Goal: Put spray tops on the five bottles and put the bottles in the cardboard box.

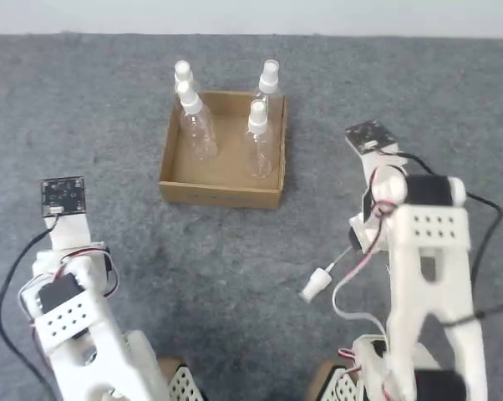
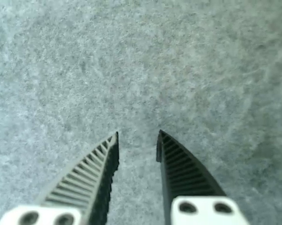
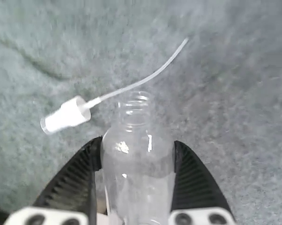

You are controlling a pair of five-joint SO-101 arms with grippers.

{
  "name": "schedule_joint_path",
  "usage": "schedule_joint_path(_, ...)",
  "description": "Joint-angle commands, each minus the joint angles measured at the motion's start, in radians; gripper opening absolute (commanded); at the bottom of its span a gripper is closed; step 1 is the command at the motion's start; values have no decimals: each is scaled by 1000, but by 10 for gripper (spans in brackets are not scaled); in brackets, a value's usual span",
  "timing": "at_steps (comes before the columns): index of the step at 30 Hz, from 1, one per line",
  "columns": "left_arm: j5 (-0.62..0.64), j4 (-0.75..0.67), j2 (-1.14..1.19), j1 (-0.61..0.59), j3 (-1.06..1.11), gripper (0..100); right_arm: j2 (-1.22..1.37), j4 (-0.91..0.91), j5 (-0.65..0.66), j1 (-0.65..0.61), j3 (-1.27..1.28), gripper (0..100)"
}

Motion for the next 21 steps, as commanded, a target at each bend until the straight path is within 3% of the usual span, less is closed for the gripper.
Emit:
schedule_joint_path(1, 9, -20, -31, 6, -18, 123, -157, -10, -74, 16, -32, 17)
schedule_joint_path(10, 3, -26, -31, 164, 35, 123, -321, -140, -118, 22, 32, 17)
schedule_joint_path(14, 2, -23, -31, 178, 47, 123, -400, -236, -213, 22, 114, 17)
schedule_joint_path(21, 0, -21, -31, 175, 56, 123, -550, -433, -236, 22, 321, 17)
